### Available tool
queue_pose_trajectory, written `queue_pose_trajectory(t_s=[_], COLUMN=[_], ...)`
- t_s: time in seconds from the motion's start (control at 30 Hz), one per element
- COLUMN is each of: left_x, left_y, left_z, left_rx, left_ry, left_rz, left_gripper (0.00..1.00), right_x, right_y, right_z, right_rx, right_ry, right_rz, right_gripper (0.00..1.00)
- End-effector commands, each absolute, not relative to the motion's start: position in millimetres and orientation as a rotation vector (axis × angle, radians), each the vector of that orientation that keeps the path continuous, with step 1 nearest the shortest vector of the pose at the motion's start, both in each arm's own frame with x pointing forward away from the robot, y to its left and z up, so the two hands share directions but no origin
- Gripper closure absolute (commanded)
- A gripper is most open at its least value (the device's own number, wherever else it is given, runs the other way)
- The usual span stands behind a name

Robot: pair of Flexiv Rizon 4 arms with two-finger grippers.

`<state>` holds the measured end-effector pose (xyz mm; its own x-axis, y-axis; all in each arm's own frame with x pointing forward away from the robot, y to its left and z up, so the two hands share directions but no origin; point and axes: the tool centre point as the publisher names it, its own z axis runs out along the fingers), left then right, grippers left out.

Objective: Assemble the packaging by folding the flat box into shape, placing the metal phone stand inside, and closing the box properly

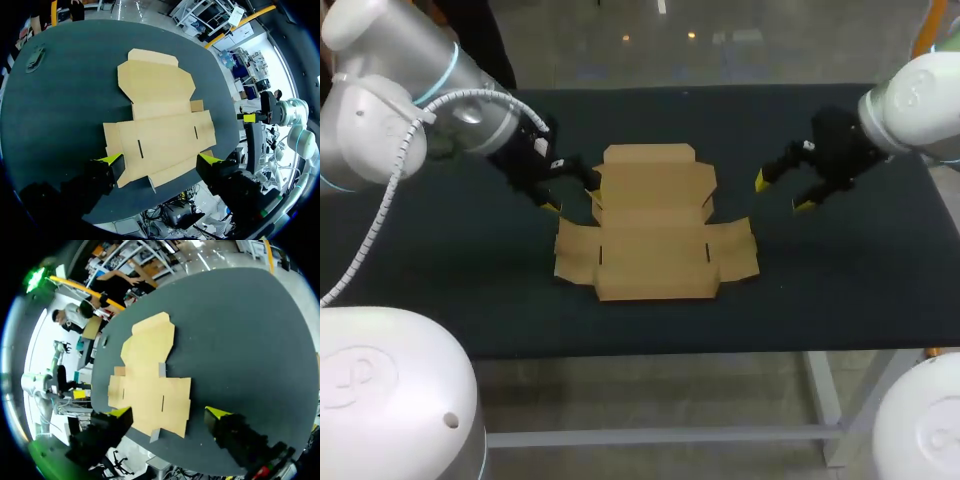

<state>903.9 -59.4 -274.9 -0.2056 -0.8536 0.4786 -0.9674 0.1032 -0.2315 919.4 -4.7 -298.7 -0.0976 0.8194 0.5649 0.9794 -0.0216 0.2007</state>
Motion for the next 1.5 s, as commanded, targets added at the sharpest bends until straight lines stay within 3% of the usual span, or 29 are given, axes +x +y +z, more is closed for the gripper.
queue_pose_trajectory(t_s=[0.03,0.57,1.2,1.3,1.4,1.5], left_x=[907.4,913.6,963.6,970.4,977.8,983.3], left_y=[-60.7,-65.4,-54.5,-50.8,-46.9,-44.2], left_z=[-270.1,-267.4,-245.0,-243.2,-242.2,-242.9], left_rx=[1.815,1.767,1.681,1.665,1.655,1.654], left_ry=[-2.160,-2.144,-2.146,-2.150,-2.151,-2.150], left_rz=[0.697,0.762,0.801,0.799,0.800,0.799], left_gripper=[0.00,0.00,0.00,0.00,0.00,0.00], right_x=[921.4,927.8,991.9,1007.5,1016.9,1029.9], right_y=[-8.7,-3.7,14.5,18.7,23.0,29.5], right_z=[-297.0,-305.5,-327.9,-336.7,-342.7,-350.1], right_rx=[-1.633,-1.637,-1.673,-1.662,-1.657,-1.656], right_ry=[-1.791,-1.731,-1.607,-1.627,-1.631,-1.634], right_rz=[-1.005,-1.023,-1.053,-1.020,-1.001,-0.974], right_gripper=[0.00,0.00,0.00,0.21,0.30,0.48])
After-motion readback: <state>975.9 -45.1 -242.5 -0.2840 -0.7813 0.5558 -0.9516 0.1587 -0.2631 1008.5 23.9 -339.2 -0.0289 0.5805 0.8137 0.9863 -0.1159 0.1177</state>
